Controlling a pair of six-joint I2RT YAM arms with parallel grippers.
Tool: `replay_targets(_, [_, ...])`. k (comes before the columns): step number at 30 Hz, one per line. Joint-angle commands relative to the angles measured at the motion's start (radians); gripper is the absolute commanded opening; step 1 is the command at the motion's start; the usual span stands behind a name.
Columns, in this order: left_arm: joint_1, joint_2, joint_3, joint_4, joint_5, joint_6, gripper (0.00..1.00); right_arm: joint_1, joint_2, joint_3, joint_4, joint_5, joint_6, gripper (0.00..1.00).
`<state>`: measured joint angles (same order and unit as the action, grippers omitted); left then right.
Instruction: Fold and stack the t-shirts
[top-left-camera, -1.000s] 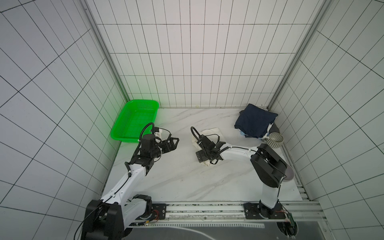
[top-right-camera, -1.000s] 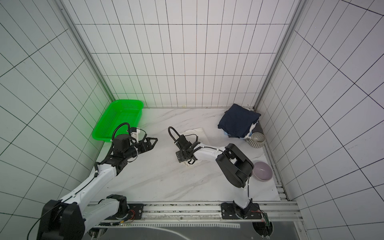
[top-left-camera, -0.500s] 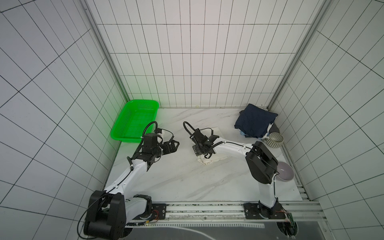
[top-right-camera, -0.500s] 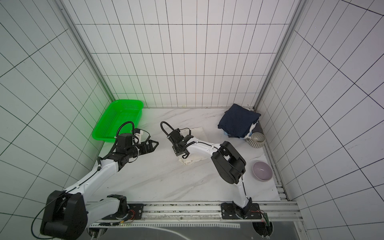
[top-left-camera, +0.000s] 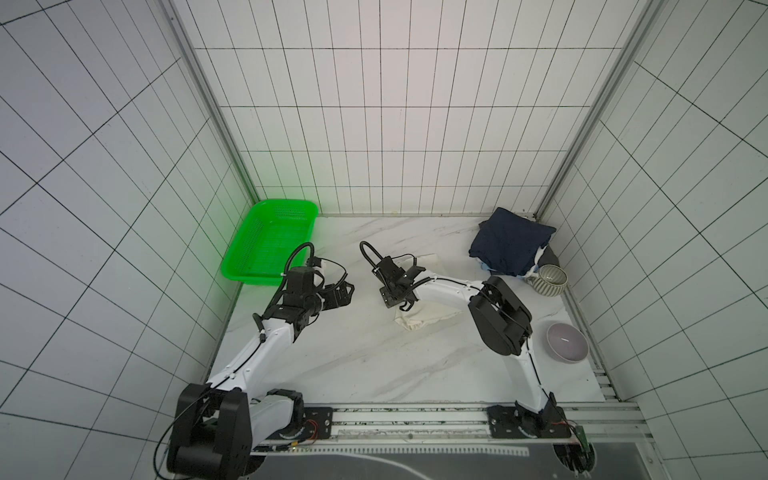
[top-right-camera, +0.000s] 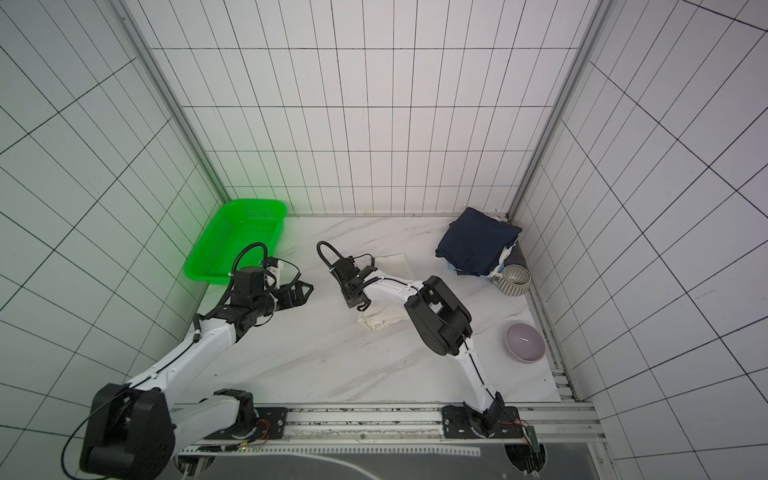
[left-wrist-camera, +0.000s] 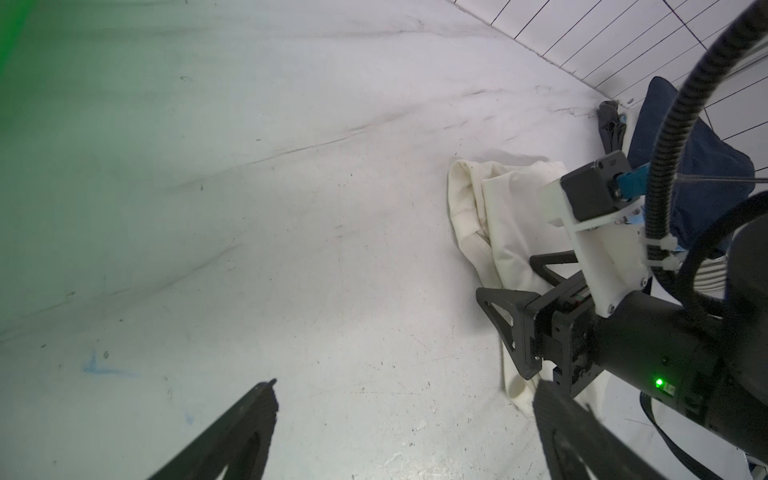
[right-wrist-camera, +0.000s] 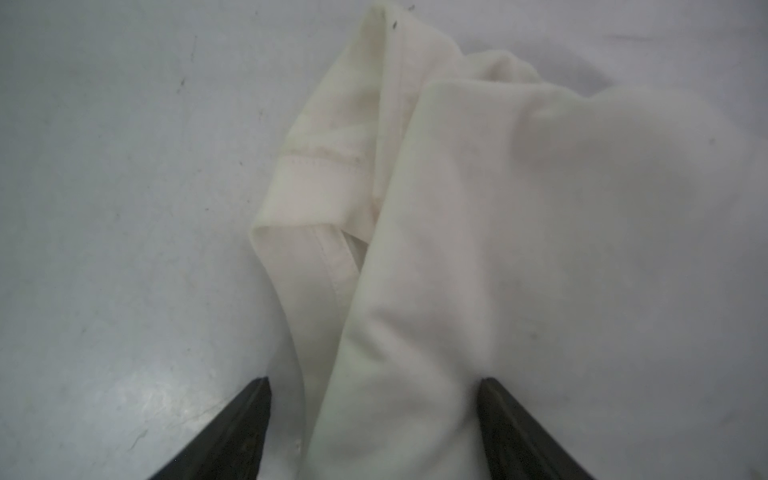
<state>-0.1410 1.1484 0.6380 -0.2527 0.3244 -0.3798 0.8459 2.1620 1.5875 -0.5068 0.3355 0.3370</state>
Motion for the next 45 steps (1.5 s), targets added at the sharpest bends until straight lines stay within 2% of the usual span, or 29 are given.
replay_targets(1, [0.006, 0.011, 0.028, -0.002, -0.015, 0.022, 0.98, -0.011, 0.018, 0.017, -0.05, -0.011, 0.023, 0.74])
replay_targets(3, [0.006, 0.02, 0.031, -0.002, -0.009, 0.022, 0.97, -0.023, 0.027, -0.007, -0.06, -0.011, 0.034, 0.59])
replay_targets(4, [0.007, 0.022, 0.032, -0.002, -0.009, 0.022, 0.97, -0.029, 0.027, -0.022, -0.064, -0.015, 0.038, 0.55])
replay_targets(10, [0.007, 0.029, 0.041, -0.006, 0.0, 0.023, 0.97, -0.048, 0.035, -0.145, -0.051, -0.02, 0.053, 0.5])
replay_targets(13, [0.006, 0.036, 0.051, -0.006, 0.011, 0.023, 0.97, -0.048, 0.035, -0.212, -0.026, -0.029, 0.066, 0.38])
replay_targets(15, [0.006, 0.039, 0.051, -0.007, 0.015, 0.024, 0.97, -0.047, 0.008, -0.249, -0.008, -0.03, 0.068, 0.26])
replay_targets(19, [0.006, 0.043, 0.048, -0.007, 0.015, 0.025, 0.97, -0.052, -0.086, -0.274, 0.002, -0.014, 0.054, 0.12])
replay_targets(23, [0.008, 0.038, 0.049, -0.011, 0.012, 0.028, 0.97, -0.085, -0.254, -0.268, 0.01, 0.0, 0.028, 0.0])
replay_targets(26, [0.01, 0.039, 0.052, -0.013, 0.011, 0.03, 0.97, -0.127, -0.388, -0.247, 0.007, 0.027, 0.012, 0.0])
replay_targets(30, [0.011, 0.043, 0.053, -0.011, 0.012, 0.03, 0.97, -0.204, -0.52, -0.239, 0.022, -0.037, -0.012, 0.0])
replay_targets(36, [0.014, 0.058, 0.048, 0.007, 0.028, 0.022, 0.97, -0.281, -0.595, -0.27, 0.053, -0.101, -0.033, 0.0])
replay_targets(41, [0.014, 0.109, 0.028, 0.142, 0.162, -0.032, 0.96, -0.285, -0.597, -0.305, 0.107, -0.196, -0.045, 0.0])
replay_targets(45, [0.014, 0.162, 0.051, 0.204, 0.24, -0.073, 0.95, -0.302, -0.63, -0.294, 0.11, -0.191, -0.05, 0.0])
